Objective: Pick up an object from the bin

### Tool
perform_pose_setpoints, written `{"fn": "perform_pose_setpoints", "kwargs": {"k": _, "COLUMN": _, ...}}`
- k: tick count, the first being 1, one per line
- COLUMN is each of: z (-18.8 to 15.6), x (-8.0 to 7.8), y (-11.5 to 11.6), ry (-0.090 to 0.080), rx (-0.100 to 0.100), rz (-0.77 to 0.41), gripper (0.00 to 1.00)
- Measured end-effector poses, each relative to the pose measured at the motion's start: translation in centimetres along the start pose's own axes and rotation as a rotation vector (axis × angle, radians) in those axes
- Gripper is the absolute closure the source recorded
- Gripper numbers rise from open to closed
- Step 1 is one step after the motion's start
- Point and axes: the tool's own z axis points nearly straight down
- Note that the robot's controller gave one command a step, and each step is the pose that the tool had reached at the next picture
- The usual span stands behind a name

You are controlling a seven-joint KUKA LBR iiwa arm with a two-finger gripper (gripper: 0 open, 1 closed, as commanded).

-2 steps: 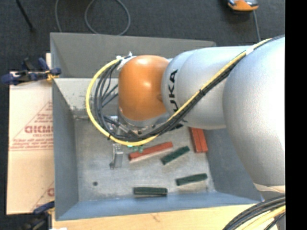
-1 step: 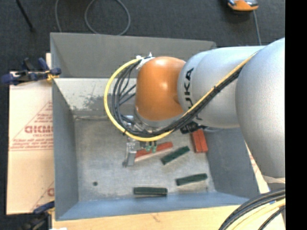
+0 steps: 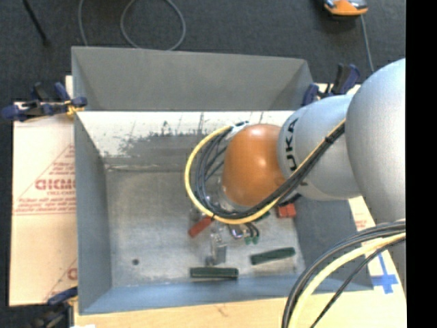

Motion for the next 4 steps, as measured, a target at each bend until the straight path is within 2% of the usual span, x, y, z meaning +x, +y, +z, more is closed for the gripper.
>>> {"fn": "perform_pose_setpoints", "kwargs": {"k": 1, "z": -0.2, "x": -0.2, "y": 0.2, "ry": -0.005, "rx": -0.003, "rz": 0.002, "gripper": 1.0}}
{"fn": "perform_pose_setpoints", "kwargs": {"k": 2, "z": -9.3, "x": 2.4, "y": -9.1, "ry": -0.01, "rx": 0.004, "rz": -0.172, "gripper": 1.0}}
{"fn": "perform_pose_setpoints", "kwargs": {"k": 3, "z": -9.0, "x": 2.4, "y": -8.6, "ry": -0.005, "rx": -0.003, "rz": -0.175, "gripper": 0.0}}
{"fn": "perform_pose_setpoints", "kwargs": {"k": 4, "z": -0.1, "x": 5.4, "y": -9.2, "ry": -0.002, "rx": -0.004, "rz": 0.058, "gripper": 0.0}}
